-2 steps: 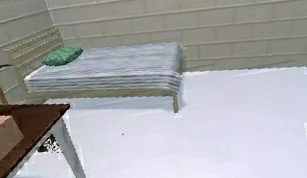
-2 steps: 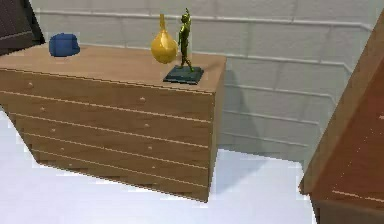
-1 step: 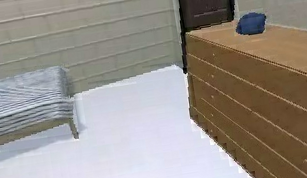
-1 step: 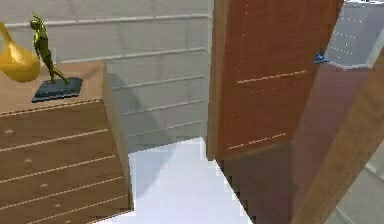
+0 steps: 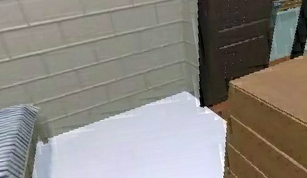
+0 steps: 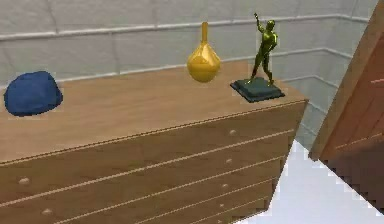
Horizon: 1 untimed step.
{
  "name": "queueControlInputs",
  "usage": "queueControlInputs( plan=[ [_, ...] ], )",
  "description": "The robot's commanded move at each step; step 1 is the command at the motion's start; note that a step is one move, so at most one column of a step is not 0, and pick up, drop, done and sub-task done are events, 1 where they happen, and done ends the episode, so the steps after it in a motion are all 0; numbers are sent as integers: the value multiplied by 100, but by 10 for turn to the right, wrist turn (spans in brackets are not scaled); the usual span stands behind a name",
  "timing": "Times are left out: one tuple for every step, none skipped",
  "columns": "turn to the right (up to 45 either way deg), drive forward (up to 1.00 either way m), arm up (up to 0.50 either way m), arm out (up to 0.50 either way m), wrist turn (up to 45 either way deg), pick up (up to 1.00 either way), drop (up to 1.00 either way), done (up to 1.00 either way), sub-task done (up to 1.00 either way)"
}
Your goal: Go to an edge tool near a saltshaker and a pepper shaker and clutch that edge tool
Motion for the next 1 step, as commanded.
queueControlInputs(
  plan=[
    [0, 95, 0, 0, 0, 0, 0, 0, 0]
  ],
)
